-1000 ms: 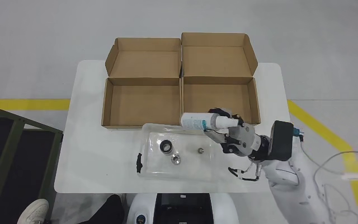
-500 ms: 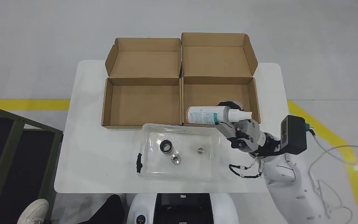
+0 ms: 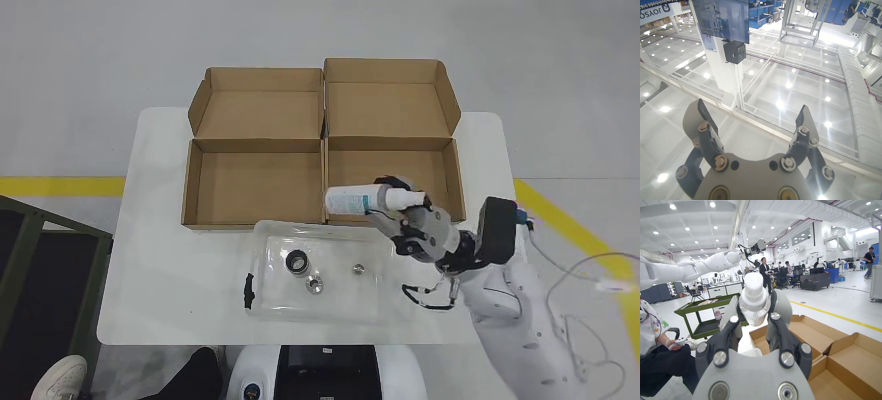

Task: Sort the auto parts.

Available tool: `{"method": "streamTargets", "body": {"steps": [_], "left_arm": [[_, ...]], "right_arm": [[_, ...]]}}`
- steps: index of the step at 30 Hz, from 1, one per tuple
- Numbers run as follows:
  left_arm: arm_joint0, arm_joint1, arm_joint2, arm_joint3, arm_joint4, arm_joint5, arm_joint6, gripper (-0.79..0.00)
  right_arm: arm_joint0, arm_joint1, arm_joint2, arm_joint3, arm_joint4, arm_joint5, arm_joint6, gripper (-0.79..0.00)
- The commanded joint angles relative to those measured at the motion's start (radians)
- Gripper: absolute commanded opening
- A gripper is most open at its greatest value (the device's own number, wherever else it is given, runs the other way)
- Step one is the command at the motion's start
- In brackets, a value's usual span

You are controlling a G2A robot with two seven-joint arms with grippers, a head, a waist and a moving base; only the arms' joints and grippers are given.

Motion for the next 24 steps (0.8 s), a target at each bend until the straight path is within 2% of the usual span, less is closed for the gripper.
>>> {"method": "streamTargets", "body": {"steps": [1,7,14,24], "left_arm": [[0.0,0.0,0.0,0.0,0.0,0.0,0.0,0.0],[0.0,0.0,0.0,0.0,0.0,0.0,0.0,0.0],[0.0,0.0,0.0,0.0,0.0,0.0,0.0,0.0],[0.0,0.0,0.0,0.0,0.0,0.0,0.0,0.0]], "right_arm": [[-0.001,-0.001,-0.002,0.003,-0.021,0.019,0.007,-0.785],[-0.001,0.001,-0.001,0.032,-0.075,0.059,0.058,-0.785],[0.021,0.003,0.004,0.08,-0.105,0.142,0.181,-0.785],[0.125,-0.008,-0.068,0.196,-0.127,0.224,0.324,-0.785]]}}
